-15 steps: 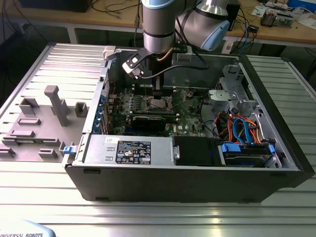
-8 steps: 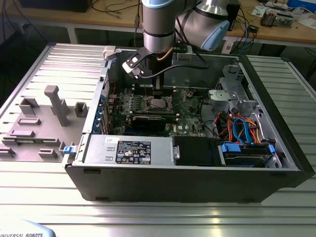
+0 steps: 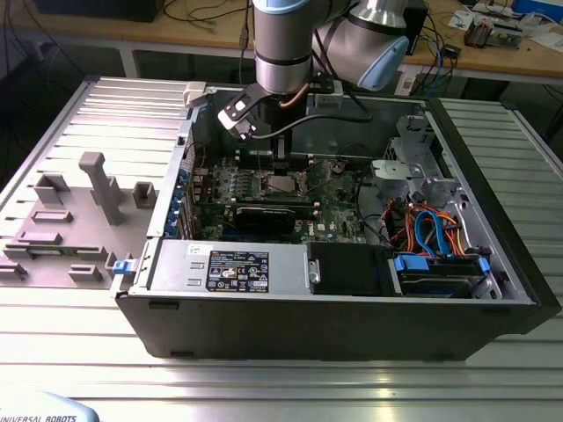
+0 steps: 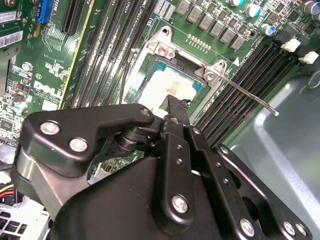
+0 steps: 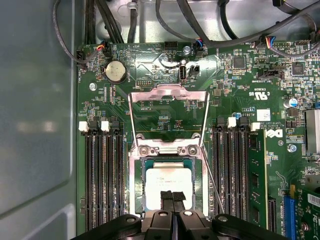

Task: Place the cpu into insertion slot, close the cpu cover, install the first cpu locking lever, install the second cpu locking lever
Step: 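Close the cpu cover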

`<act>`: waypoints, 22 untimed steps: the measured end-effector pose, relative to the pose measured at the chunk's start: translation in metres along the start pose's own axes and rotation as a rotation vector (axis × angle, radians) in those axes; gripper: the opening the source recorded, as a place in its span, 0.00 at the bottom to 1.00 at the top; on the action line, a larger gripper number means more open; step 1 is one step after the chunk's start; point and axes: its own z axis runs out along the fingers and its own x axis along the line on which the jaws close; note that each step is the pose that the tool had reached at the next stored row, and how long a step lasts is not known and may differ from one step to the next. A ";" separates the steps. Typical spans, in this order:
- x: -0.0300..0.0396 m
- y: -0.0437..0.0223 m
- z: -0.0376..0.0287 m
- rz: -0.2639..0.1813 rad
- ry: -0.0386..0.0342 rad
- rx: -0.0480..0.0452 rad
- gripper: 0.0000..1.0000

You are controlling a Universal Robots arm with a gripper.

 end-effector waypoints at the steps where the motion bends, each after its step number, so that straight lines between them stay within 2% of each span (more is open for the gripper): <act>1: 0.0000 0.0000 0.0000 0.000 0.0000 0.0000 0.11; 7: 0.0000 0.0000 -0.0008 0.000 -0.0003 0.0001 0.11; 14: 0.0001 0.0004 -0.0060 0.000 0.0000 0.0005 0.11; 16: 0.0001 0.0013 -0.0061 0.000 0.0031 0.0069 0.11; 19: 0.0000 0.0027 -0.0061 0.000 0.0035 0.0136 0.11; 22: 0.0001 0.0028 -0.0060 0.000 0.0035 0.0138 0.11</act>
